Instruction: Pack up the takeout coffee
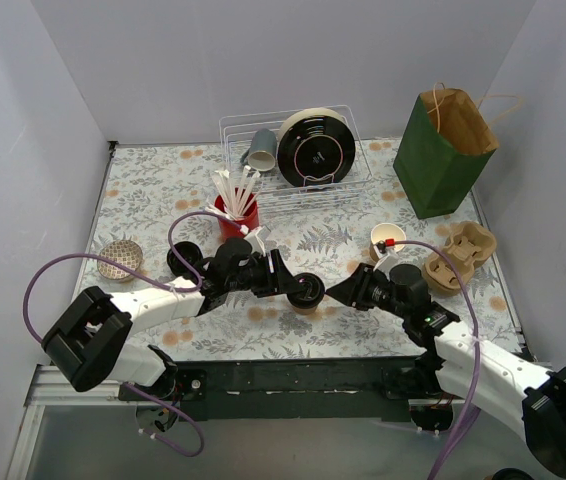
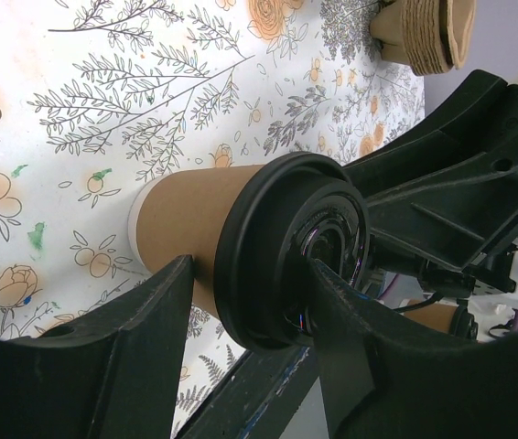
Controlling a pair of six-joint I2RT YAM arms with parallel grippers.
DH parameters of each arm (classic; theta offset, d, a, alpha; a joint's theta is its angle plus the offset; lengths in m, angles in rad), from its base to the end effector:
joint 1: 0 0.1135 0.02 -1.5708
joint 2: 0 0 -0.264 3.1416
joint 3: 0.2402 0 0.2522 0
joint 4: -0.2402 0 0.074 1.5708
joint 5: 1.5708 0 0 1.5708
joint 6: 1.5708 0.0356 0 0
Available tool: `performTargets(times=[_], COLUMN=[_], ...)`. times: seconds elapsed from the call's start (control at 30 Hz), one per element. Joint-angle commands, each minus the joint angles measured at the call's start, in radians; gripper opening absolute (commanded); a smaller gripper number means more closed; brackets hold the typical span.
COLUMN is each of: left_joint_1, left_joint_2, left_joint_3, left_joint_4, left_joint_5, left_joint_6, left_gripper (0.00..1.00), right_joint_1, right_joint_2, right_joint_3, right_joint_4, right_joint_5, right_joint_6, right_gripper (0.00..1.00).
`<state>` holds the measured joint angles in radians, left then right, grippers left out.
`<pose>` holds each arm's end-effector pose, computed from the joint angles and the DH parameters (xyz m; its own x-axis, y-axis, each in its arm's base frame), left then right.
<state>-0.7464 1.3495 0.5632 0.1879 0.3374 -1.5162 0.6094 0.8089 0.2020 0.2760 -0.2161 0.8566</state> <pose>0.1876 -0.1896 0.1795 -0.8628 -0.4854 0.1411 -0.3670 0.4096 -0.8352 0.1400 0.1070 0.1787 -0.7226 0.3957 -0.5668 -0.2738 0.5891 0.7603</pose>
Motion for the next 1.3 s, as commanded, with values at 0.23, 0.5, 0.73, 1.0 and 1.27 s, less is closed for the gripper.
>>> performTargets(times=[0.23,0.5,0.73,1.0,1.27], left_joint_1=[-0.007,-0.007,-0.007,-0.007,-0.007], left_joint_2=[0.045,0.031,0.025,0.037,0.056], left_joint_3=[-0.011,-0.005,-0.006,-0.008,-0.019], left_joint_4=[-0.172,-0.183,-0.183,-0.183,-0.174], left_joint_5=[-0.049,-0.063,-0.067,-0.067,-0.066], left_joint_6=[0.057,0.059,0.056,0.051,0.048], left_gripper=[0.44,0.45,0.45,0.45,0.44], right_joint_1=[-0.002,-0.002,-0.002,-0.002,-0.002], right_joint_2=[-0.023,-0.034,0.01,0.07,0.076], right_joint_3=[0.066,0.111,0.059,0.004,-0.073], right_joint_4=[0.017,-0.035,0.032,0.124,0.143], right_joint_5=[0.0,0.009,-0.026,-0.082,-0.054], right_joint_6=[-0.019,-0.047,-0.013,0.01,0.019], right_gripper=[0.4,0.39,0.36,0.36,0.15])
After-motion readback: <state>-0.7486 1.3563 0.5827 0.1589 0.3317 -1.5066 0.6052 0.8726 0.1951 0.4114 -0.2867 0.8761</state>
